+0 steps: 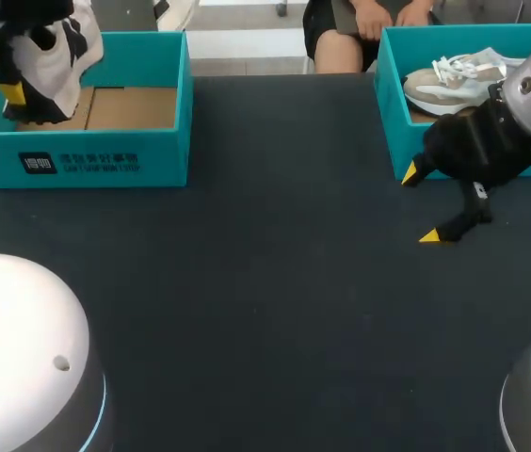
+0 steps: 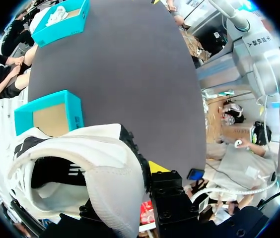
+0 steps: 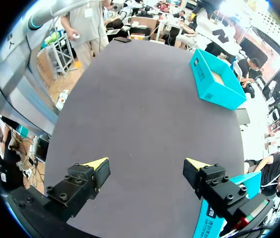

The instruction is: Take the shoe out of the shoebox, open the shoe tongue, remove and reinsert the insole, then place the shoe into the shoebox

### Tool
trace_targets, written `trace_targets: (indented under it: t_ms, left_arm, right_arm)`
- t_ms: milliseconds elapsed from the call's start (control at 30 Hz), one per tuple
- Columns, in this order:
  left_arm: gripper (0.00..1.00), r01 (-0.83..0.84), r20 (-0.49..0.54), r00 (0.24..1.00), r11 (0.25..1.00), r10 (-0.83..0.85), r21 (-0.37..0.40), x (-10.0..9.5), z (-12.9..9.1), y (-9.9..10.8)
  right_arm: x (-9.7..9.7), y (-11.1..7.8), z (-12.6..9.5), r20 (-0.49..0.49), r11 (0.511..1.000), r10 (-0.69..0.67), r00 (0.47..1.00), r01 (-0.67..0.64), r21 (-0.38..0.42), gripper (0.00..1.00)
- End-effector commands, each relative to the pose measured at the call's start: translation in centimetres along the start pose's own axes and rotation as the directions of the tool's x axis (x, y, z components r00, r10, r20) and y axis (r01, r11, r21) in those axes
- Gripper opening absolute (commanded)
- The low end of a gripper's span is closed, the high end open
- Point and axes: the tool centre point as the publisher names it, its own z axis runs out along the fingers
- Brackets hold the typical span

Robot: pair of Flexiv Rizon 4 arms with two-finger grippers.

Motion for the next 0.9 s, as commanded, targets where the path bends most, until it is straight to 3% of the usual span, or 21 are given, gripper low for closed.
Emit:
trace_targets:
  t_ms: [33,167,333,500,633,733,900]
  left_arm:
    - [0.0,-0.007,0.003,1.0,0.999,0.007,0.034,-3.5,-0.7,4.3]
    - [0.0,-0.015,0.015,1.0,0.999,0.015,0.035,-6.4,-1.1,7.8]
    - [0.0,-0.066,0.049,0.996,0.997,0.068,-0.043,-9.2,-0.6,12.2]
    - [0.0,-0.155,0.042,0.986,0.982,0.16,-0.11,-10.6,0.1,15.5]
    - [0.0,-0.125,0.057,0.99,0.985,0.132,-0.123,-12.6,0.9,16.7]
    - [0.0,-0.139,0.005,0.99,0.984,0.14,-0.108,-13.4,1.5,16.9]
    - [0.0,-0.139,0.005,0.99,0.984,0.14,-0.108,-13.4,1.5,16.9]
  right_arm:
    - [0.0,0.0,0.1,0.0,1.0,0.001,1.0,-0.001,0.003,1.0]
    - [0.0,0.0,0.1,0.0,1.0,0.001,1.0,-0.001,0.003,1.0]
    - [0.0,0.0,0.1,0.0,1.0,0.001,1.0,-0.001,0.003,1.0]
    - [0.0,0.0,0.1,0.0,1.0,0.001,1.0,-0.001,0.003,1.0]
    - [0.0,0.0,0.1,0.0,1.0,0.001,1.0,-0.001,0.003,1.0]
    - [0.0,0.0,0.1,0.0,1.0,0.001,1.0,-0.001,0.003,1.0]
    - [0.0,0.0,0.1,0.0,1.0,0.001,1.0,-0.001,0.003,1.0]
